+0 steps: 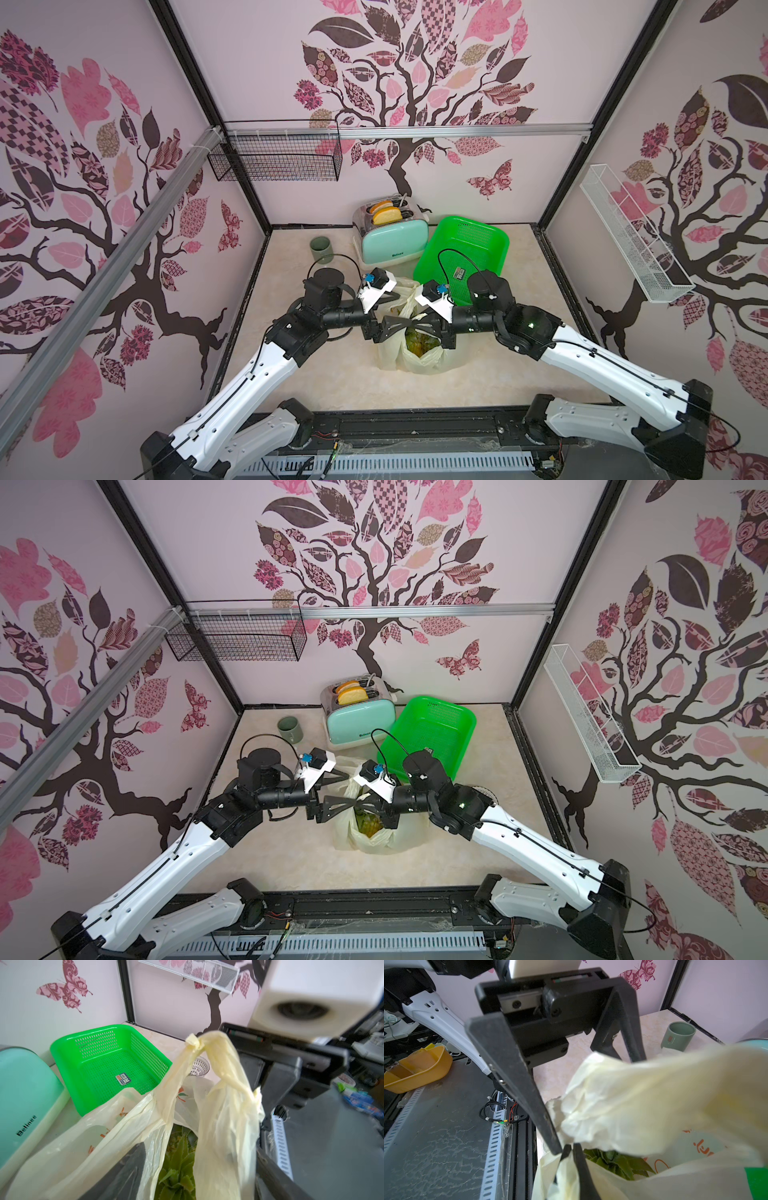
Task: Place the pineapple into a plastic bag & tie a knot
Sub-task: Cross the plastic bag at the center of the board.
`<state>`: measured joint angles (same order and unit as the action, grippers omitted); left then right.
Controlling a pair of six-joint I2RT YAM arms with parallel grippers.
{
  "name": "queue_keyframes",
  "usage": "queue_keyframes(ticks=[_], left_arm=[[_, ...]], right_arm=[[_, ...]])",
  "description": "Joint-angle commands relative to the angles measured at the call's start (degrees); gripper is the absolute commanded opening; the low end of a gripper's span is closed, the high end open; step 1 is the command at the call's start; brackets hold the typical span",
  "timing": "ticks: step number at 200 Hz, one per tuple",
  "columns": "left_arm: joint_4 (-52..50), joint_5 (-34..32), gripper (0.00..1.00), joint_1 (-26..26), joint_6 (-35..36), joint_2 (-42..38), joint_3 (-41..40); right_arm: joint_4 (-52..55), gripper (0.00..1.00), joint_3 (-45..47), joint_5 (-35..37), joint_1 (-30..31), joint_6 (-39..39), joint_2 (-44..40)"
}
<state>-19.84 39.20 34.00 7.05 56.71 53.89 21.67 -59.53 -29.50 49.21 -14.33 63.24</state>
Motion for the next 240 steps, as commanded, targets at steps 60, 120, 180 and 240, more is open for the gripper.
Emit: queue_keyframes(ticks=[60, 120, 180, 240], left_arm=[[1.1, 3.9, 0.08, -0.8, 3.9, 3.3, 0.7], [1.2, 7.1, 0.0, -0.5, 6.3, 5.9, 1.2], [1.4, 8.9, 0.0, -0.2, 7.0, 5.6, 0.9], [4.3, 11.3, 0.28, 0.1, 7.0, 2.8, -2.2]], right_arm=[[8.2, 0.0, -5.0, 1.6, -0.2, -5.5, -4.4], [6.7, 0.0, -10.9, -4.7, -0.5, -3.7, -3.0], [1.0, 0.0, -13.5, -7.7, -2.5, -2.3, 5.1], [-0.4, 0.0, -11.6, -5.7, -3.1, -1.5, 6.0]])
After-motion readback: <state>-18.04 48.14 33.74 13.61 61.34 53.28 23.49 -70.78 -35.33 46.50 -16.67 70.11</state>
